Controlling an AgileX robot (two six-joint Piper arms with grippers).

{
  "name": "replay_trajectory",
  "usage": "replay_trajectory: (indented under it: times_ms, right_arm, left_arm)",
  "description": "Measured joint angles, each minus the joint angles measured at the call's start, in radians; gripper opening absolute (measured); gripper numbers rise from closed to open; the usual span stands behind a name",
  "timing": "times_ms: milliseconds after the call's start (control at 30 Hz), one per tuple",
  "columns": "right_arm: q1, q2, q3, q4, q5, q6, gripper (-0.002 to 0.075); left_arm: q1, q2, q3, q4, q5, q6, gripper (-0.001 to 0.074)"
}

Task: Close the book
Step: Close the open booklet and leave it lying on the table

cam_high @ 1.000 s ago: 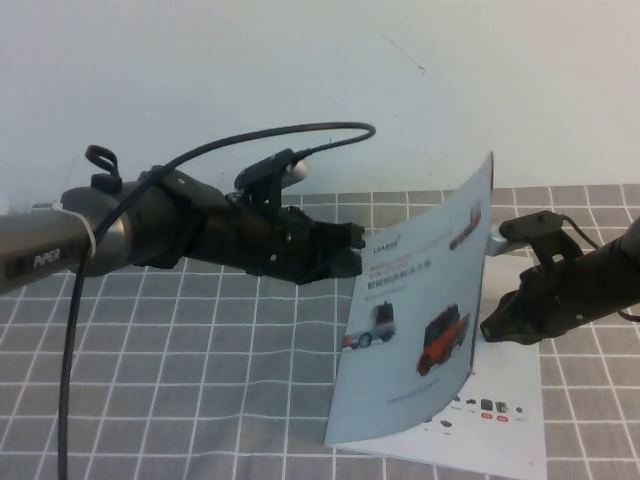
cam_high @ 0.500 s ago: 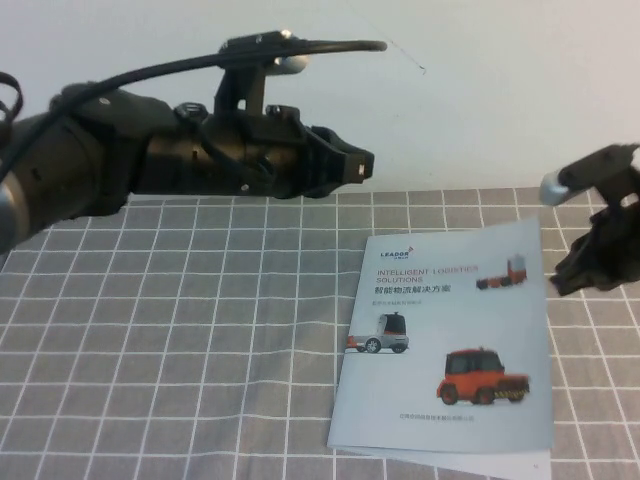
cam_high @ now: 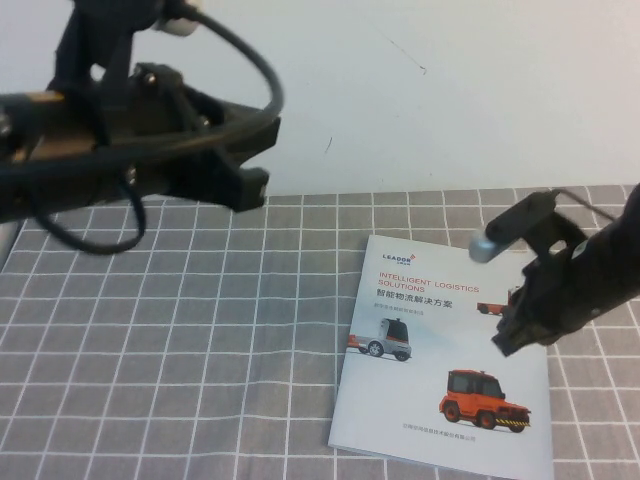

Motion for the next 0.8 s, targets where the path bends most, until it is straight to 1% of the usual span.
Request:
replay_trajectory:
  times_ms: [67,200,300,400,500,667,800]
  right_arm:
    - [0.023,0.068,0.002,0.0,-0.011,0.0,-0.0003]
    - [0.036,0.14,0.002,0.0,-0.034,0.0,-0.0003]
    - [0.036,0.147,0.002,-0.025,-0.034,0.006,-0.0003]
    - [0.032,0.116,-0.006,-0.09,-0.004,0.041,-0.0003]
    - [0.03,0.008,-0.02,-0.191,0.029,0.088,-0.0003]
    - [0.028,-0.265,-0.029,-0.353,0.076,0.187,-0.0003]
    - [0.028,-0.498,-0.027,-0.459,0.148,0.277,-0.0003]
  left_arm:
    - [0.0,-0.06,0.055,0.015,-0.002,-0.004,-0.0004]
    - [0.0,-0.178,0.167,0.024,-0.009,-0.005,-0.0004]
    - [0.0,-0.251,0.245,0.042,-0.007,-0.005,-0.0004]
    - [0.0,-0.329,0.313,0.085,-0.004,-0.009,-0.0004]
    - [0.0,-0.422,0.379,0.159,0.0,-0.032,-0.0004]
    - [0.0,-0.575,0.476,0.304,0.021,-0.106,-0.0004]
    - [0.0,-0.702,0.578,0.454,0.035,-0.249,-0.0004]
